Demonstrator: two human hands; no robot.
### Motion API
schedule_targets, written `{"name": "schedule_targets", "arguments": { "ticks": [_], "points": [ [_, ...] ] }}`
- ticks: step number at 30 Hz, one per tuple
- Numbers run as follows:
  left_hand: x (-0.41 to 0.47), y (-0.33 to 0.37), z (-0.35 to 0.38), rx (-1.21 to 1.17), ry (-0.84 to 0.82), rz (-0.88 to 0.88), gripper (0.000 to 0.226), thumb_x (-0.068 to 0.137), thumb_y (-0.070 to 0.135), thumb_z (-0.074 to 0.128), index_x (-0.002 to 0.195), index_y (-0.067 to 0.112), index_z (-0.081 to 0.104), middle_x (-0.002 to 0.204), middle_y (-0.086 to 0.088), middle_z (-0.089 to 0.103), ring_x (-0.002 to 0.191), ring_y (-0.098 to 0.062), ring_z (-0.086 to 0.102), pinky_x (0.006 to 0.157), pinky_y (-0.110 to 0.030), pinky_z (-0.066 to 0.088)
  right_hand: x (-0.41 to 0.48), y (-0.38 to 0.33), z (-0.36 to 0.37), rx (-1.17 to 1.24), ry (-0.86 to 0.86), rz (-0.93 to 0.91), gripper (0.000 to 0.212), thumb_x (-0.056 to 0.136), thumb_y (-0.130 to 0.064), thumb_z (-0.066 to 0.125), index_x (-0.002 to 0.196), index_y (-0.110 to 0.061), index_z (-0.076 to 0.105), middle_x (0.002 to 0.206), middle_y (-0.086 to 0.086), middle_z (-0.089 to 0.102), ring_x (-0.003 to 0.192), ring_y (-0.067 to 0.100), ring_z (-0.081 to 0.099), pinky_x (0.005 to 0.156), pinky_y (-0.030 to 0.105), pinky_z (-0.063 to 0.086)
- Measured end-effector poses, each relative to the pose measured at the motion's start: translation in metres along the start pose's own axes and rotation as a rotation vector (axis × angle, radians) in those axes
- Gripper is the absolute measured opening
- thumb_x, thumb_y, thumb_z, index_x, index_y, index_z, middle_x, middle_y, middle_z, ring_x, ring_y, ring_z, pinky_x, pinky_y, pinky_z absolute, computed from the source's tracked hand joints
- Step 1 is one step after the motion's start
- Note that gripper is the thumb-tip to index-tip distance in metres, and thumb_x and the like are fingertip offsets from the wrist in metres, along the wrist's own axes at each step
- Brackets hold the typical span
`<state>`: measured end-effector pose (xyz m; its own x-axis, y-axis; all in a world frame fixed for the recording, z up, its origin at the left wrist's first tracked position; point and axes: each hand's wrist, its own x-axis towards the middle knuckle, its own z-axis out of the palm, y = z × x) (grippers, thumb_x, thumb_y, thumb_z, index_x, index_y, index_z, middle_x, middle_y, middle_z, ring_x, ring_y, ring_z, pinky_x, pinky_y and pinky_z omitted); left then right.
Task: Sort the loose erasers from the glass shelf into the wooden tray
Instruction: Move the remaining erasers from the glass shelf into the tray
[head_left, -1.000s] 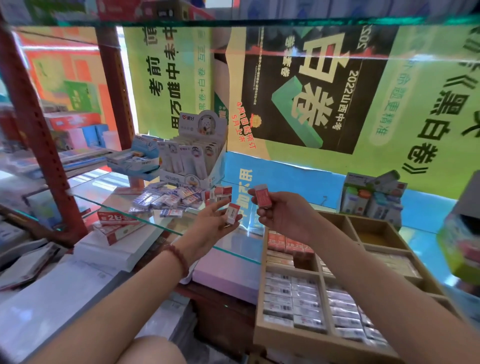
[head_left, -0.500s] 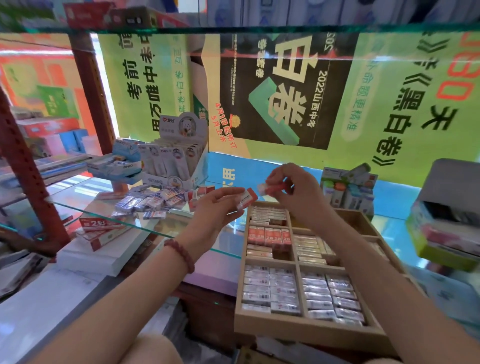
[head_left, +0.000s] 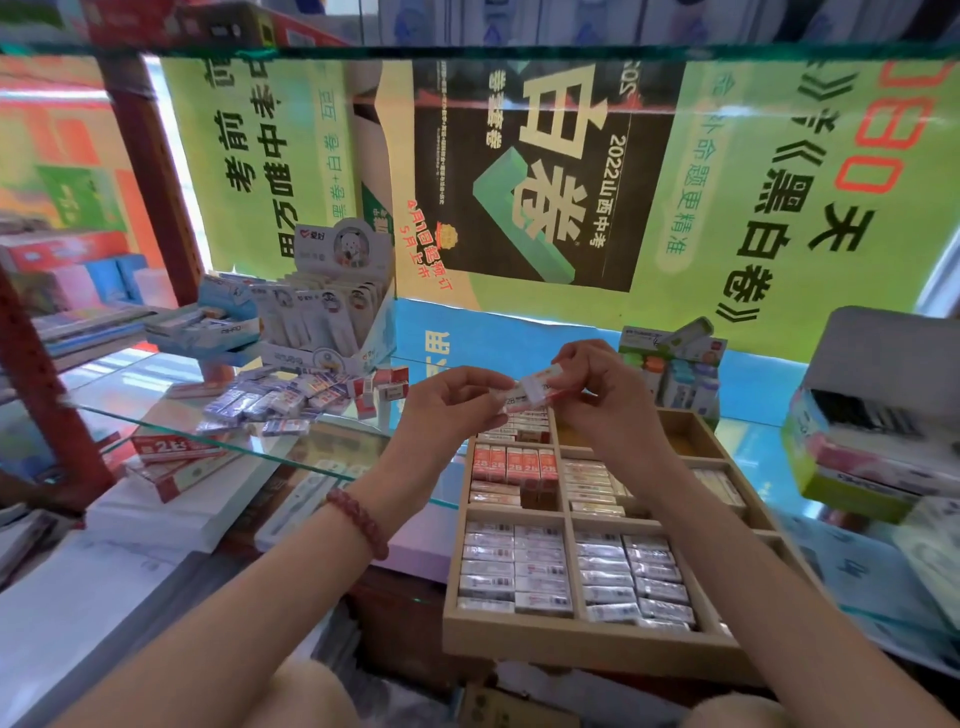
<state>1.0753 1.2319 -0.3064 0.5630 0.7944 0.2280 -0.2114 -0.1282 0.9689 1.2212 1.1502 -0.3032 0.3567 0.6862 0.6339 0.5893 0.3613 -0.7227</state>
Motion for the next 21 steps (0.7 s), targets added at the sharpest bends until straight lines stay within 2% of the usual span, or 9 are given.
{"name": "schedule_targets", "arguments": {
  "ticks": [4, 8, 11, 14, 16, 18, 21],
  "points": [
    [-0.002, 0.0, 0.001, 0.008, -0.029, -0.022, 0.018, 0.081, 0.002, 0.068, 0.095, 0.013, 0.068, 0.082, 0.0, 0.071, 0.075, -0.009, 0.066, 0.07, -0.015, 0.052, 0.0, 0.002, -0.002, 0.066, 0.01, 0.029, 0.045, 0.068, 0.02, 0.069, 0.065, -0.023, 0.055, 0.089, -0.002, 0.056, 0.076, -0.004, 0.058, 0.068, 0.013, 0.048],
    [-0.004, 0.001, 0.007, 0.025, -0.038, -0.024, 0.03, 0.075, 0.001, 0.074, 0.098, 0.017, 0.065, 0.092, -0.003, 0.071, 0.08, -0.006, 0.066, 0.069, -0.014, 0.051, 0.0, 0.005, 0.0, 0.089, -0.003, 0.055, 0.053, 0.065, 0.021, 0.066, 0.058, -0.031, 0.057, 0.087, -0.005, 0.055, 0.077, 0.006, 0.056, 0.068, 0.02, 0.045],
    [-0.006, -0.002, 0.012, 0.022, 0.002, -0.012, 0.024, 0.075, 0.011, 0.076, 0.095, 0.021, 0.066, 0.097, -0.006, 0.071, 0.086, -0.011, 0.066, 0.075, -0.018, 0.054, -0.002, -0.002, 0.007, 0.008, -0.018, 0.043, 0.041, 0.067, 0.017, 0.069, 0.06, -0.022, 0.058, 0.087, -0.006, 0.053, 0.073, 0.003, 0.049, 0.061, 0.012, 0.038],
    [-0.005, -0.005, 0.013, -0.025, 0.043, -0.015, 0.022, 0.076, 0.012, 0.075, 0.095, 0.019, 0.065, 0.098, -0.01, 0.071, 0.087, -0.015, 0.066, 0.078, -0.021, 0.055, -0.001, -0.005, 0.011, -0.017, -0.007, 0.053, 0.038, 0.07, 0.01, 0.072, 0.062, -0.025, 0.061, 0.087, -0.011, 0.054, 0.075, -0.004, 0.05, 0.063, 0.011, 0.039],
    [-0.002, -0.006, 0.013, -0.036, 0.081, -0.005, 0.021, 0.077, 0.009, 0.074, 0.093, 0.018, 0.065, 0.097, -0.008, 0.07, 0.086, -0.013, 0.066, 0.075, -0.018, 0.054, -0.001, -0.004, 0.01, -0.052, -0.03, 0.086, 0.04, 0.074, 0.011, 0.068, 0.07, -0.029, 0.066, 0.092, -0.013, 0.055, 0.081, -0.005, 0.051, 0.066, 0.011, 0.039],
    [0.004, -0.007, 0.01, -0.02, 0.112, 0.029, 0.021, 0.077, 0.002, 0.072, 0.09, 0.017, 0.064, 0.095, -0.007, 0.069, 0.085, -0.012, 0.065, 0.071, -0.015, 0.053, -0.001, -0.002, 0.008, -0.087, -0.048, 0.111, 0.041, 0.078, 0.011, 0.062, 0.085, -0.029, 0.069, 0.099, -0.012, 0.057, 0.084, -0.006, 0.049, 0.068, 0.007, 0.038],
    [0.011, -0.014, 0.004, 0.076, 0.103, 0.082, 0.023, 0.076, -0.004, 0.071, 0.086, 0.015, 0.062, 0.091, -0.006, 0.07, 0.081, -0.012, 0.067, 0.071, -0.016, 0.054, 0.002, 0.002, 0.004, -0.188, -0.03, 0.119, 0.039, 0.087, -0.003, 0.06, 0.114, -0.032, 0.06, 0.117, -0.015, 0.056, 0.079, 0.001, 0.045, 0.069, 0.004, 0.037]
  ]
}}
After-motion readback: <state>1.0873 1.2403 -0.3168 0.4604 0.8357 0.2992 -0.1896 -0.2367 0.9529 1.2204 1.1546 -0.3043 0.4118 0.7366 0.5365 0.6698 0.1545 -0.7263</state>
